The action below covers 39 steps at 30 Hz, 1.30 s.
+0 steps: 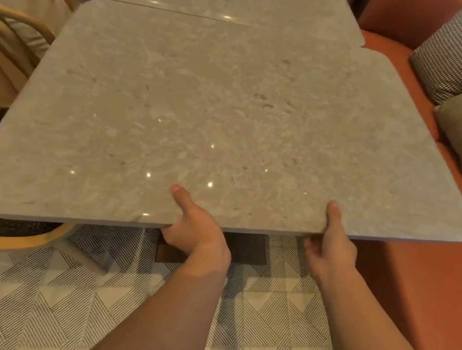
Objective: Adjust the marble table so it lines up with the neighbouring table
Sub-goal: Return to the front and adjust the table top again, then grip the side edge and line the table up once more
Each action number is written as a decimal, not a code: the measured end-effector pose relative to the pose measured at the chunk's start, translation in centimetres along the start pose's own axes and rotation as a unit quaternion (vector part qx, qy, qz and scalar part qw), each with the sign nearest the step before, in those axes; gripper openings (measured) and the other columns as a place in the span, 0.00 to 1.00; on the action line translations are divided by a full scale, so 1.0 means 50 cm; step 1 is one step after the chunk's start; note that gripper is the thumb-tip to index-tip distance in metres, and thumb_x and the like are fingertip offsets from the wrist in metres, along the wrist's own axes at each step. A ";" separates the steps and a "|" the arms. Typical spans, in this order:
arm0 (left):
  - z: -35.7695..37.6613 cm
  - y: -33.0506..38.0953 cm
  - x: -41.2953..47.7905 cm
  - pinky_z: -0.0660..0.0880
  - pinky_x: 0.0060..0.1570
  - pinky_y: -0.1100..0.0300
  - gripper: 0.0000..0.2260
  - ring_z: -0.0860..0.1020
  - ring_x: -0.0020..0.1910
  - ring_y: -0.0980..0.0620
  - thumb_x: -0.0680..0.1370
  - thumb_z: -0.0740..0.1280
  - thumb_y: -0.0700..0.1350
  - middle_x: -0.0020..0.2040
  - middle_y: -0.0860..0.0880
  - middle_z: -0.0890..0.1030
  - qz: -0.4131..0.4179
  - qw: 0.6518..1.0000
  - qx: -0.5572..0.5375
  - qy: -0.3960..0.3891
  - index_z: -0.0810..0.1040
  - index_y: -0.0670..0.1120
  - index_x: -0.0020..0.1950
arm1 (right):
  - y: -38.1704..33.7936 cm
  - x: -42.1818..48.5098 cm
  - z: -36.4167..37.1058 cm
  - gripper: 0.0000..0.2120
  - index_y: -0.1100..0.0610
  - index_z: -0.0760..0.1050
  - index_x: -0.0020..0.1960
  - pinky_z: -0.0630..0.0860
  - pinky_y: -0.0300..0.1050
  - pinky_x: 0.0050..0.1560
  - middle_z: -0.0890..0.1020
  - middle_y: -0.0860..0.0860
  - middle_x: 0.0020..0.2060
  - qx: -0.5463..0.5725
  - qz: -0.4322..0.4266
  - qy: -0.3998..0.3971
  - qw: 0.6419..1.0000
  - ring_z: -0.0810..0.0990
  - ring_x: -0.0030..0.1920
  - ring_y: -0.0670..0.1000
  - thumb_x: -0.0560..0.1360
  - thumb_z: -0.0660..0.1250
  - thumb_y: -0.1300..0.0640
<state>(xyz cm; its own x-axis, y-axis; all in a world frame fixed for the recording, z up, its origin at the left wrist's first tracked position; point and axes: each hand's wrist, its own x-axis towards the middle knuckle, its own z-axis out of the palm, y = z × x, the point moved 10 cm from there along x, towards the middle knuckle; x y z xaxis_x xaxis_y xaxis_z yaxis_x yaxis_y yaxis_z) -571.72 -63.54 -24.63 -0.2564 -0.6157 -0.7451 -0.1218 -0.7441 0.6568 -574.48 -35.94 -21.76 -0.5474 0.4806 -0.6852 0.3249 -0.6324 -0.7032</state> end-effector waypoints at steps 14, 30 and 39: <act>0.001 0.800 -0.102 0.79 0.64 0.51 0.28 0.84 0.67 0.49 0.76 0.65 0.73 0.65 0.53 0.87 0.305 0.831 0.157 -0.438 0.77 0.60 0.71 | 0.001 -0.649 0.488 0.30 0.38 0.73 0.70 0.79 0.41 0.71 0.81 0.39 0.70 -0.264 -0.328 -0.455 0.785 0.82 0.69 0.41 0.72 0.71 0.30; 0.084 1.283 0.022 0.76 0.72 0.48 0.35 0.80 0.73 0.52 0.71 0.65 0.80 0.70 0.56 0.84 0.437 0.748 0.239 -0.440 0.78 0.60 0.70 | -0.004 -0.879 0.997 0.39 0.44 0.69 0.75 0.76 0.49 0.77 0.78 0.45 0.73 -0.129 -0.438 -0.506 0.731 0.81 0.73 0.49 0.73 0.68 0.23; 0.181 1.421 0.199 0.79 0.69 0.51 0.35 0.81 0.72 0.52 0.71 0.64 0.80 0.69 0.56 0.85 0.395 0.671 0.266 -0.568 0.79 0.60 0.70 | 0.141 -0.975 1.110 0.38 0.46 0.71 0.74 0.76 0.51 0.77 0.79 0.48 0.73 -0.097 -0.499 -0.379 0.773 0.81 0.73 0.52 0.73 0.68 0.23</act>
<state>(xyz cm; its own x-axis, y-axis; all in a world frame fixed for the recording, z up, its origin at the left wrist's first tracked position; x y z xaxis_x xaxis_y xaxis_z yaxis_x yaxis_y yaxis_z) -591.62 -120.18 15.65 -0.9716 0.0554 0.2303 0.2343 0.0833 0.9686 -588.29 -97.54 17.22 -0.8707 0.1295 0.4745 -0.4826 -0.0387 -0.8750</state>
